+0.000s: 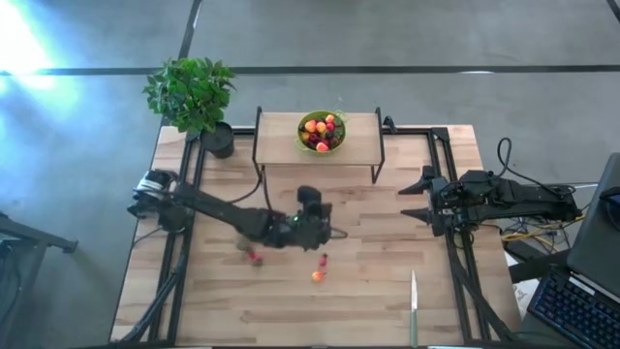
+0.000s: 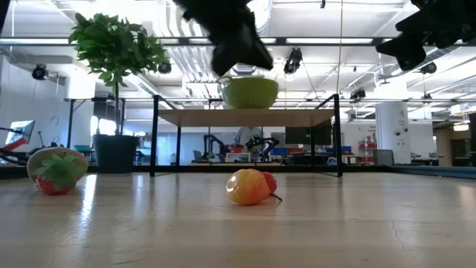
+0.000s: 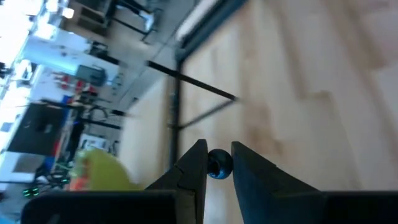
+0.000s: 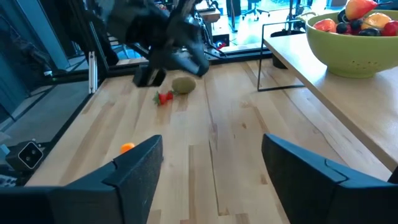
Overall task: Pick & Place Fruit
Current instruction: Put the blueberry into the green strainer bowl on the shelf
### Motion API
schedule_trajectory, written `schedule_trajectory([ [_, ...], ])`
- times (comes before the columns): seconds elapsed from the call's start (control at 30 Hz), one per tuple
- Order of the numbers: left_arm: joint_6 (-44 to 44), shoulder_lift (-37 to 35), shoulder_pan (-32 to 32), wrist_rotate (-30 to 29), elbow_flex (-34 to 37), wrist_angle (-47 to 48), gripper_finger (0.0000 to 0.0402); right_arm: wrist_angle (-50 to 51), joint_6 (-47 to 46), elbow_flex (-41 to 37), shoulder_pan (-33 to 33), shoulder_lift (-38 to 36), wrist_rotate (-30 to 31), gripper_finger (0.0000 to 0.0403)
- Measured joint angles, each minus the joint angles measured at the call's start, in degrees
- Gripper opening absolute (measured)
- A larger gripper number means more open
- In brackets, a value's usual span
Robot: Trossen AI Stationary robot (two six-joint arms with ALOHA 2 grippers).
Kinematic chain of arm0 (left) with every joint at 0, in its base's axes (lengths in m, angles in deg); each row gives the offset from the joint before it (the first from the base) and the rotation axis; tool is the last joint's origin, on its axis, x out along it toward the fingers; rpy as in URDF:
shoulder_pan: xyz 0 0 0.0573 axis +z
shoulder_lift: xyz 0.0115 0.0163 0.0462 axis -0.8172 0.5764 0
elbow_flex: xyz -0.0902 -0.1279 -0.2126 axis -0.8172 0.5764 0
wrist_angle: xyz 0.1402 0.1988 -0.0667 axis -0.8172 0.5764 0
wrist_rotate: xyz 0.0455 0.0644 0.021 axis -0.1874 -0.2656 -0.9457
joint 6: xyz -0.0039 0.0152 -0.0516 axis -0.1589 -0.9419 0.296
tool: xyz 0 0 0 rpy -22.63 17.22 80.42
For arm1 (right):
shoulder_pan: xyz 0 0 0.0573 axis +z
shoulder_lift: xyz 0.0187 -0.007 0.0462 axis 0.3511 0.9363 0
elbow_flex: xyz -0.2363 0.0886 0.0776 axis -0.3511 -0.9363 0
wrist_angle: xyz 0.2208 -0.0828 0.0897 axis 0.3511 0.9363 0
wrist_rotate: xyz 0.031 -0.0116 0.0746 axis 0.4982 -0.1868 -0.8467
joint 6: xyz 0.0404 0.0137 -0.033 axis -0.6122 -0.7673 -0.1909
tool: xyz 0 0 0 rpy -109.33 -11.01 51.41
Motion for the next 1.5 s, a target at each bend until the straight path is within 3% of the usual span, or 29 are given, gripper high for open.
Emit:
schedule_trajectory([
  [0.3, -6.1, 0.0, 7.0, 0.0, -11.6, 0.2, 0.0067, 0.0, 0.0, 0.0, 0.0, 0.0, 0.0, 0.0241],
  [0.63, -1.9, -0.1, 17.0, 1.9, -20.8, 2.4, 0.0067, 0.0, 0.0, 0.0, 0.0, 0.0, 0.0, 0.0220],
  [0.77, 2.9, -0.1, 21.5, 6.1, -21.3, 4.0, 0.0067, 0.0, 0.0, 0.0, 0.0, 0.0, 0.0, 0.0215],
  [1.17, 25.1, -0.1, 32.0, 28.0, -21.1, 18.5, 0.0067, 0.0, 0.0, 0.0, 0.0, 0.0, 0.0, 0.0200],
  [1.5, 27.3, -0.1, 32.9, 32.6, -20.3, 21.4, 0.0067, 0.0, 0.0, 0.0, 0.0, 0.0, 0.0, 0.0182],
])
